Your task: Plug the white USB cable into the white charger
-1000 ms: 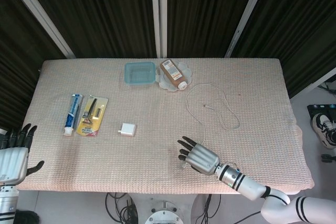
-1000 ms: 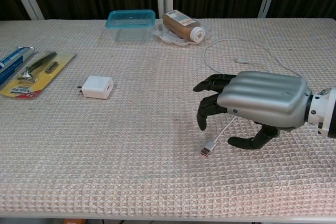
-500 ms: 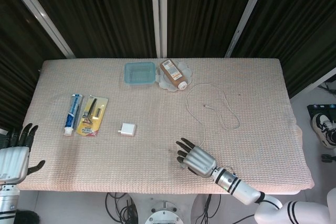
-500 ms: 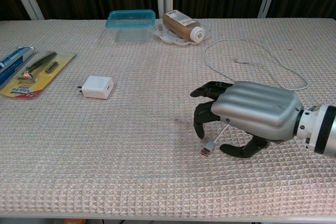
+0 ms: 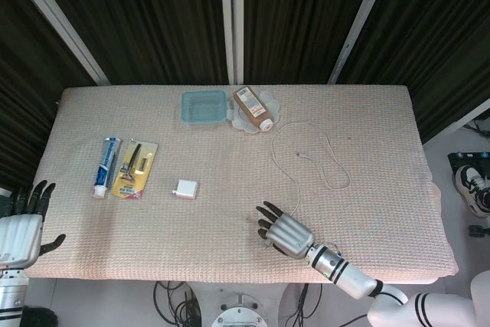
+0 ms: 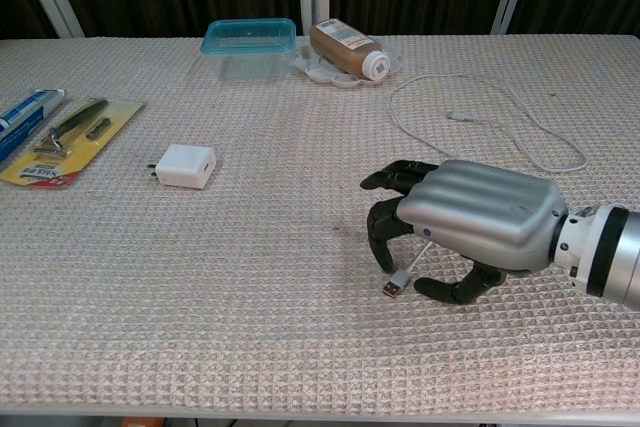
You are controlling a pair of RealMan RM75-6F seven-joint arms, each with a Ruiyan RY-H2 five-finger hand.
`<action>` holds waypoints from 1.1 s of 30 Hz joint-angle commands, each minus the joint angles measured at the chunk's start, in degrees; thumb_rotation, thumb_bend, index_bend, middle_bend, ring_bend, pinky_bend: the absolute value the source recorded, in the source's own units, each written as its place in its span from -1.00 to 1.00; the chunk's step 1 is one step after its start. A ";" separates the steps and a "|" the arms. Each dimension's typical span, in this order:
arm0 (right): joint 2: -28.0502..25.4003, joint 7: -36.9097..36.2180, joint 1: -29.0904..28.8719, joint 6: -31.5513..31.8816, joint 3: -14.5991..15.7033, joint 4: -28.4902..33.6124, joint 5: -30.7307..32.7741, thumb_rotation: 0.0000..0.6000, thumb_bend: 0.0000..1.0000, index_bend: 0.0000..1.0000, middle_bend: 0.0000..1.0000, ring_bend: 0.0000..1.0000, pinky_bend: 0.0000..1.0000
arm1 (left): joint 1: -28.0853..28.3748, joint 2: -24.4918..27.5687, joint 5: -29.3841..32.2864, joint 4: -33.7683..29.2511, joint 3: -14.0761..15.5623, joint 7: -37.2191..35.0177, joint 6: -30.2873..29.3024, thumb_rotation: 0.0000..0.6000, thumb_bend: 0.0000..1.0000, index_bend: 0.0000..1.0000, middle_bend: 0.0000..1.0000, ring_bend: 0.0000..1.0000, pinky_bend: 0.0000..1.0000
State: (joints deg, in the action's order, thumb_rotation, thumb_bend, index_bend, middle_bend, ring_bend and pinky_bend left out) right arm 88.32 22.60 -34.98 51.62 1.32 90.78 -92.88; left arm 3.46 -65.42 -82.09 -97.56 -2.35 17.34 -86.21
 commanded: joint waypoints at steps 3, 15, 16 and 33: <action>0.15 0.15 -0.19 0.02 0.16 -0.05 0.40 1.00 -0.38 -0.09 -0.43 -1.00 -1.00 | 0.04 -0.02 0.03 0.08 0.01 0.02 0.12 1.00 -0.77 -0.84 -0.97 -1.00 -1.00; 0.67 0.95 -0.14 1.19 0.39 -0.13 1.30 1.00 -0.35 0.06 -0.37 -0.99 -1.00 | -0.13 -0.02 0.08 0.50 0.07 -0.34 0.02 1.00 -0.77 -0.84 -0.97 -1.00 -1.00; 0.65 0.97 0.01 1.70 0.35 -0.03 1.28 1.00 -0.35 0.07 -0.37 -0.99 -1.00 | -0.14 -0.01 0.04 0.53 0.08 -0.36 0.00 1.00 -0.77 -0.84 -0.97 -1.00 -1.00; -3.88 -1.63 4.24 13.37 -2.51 1.39 1.34 1.00 -0.29 0.16 0.05 -0.59 -1.00 | 5.81 1.74 -1.29 -1.97 -1.60 3.73 6.63 1.00 -0.77 -0.84 -0.97 -1.00 -1.00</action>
State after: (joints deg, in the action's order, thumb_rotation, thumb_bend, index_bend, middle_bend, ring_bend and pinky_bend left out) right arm 84.79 21.18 -31.06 64.60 -0.95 92.09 -91.71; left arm 8.01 -63.97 -83.24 -98.96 -3.45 20.33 -80.99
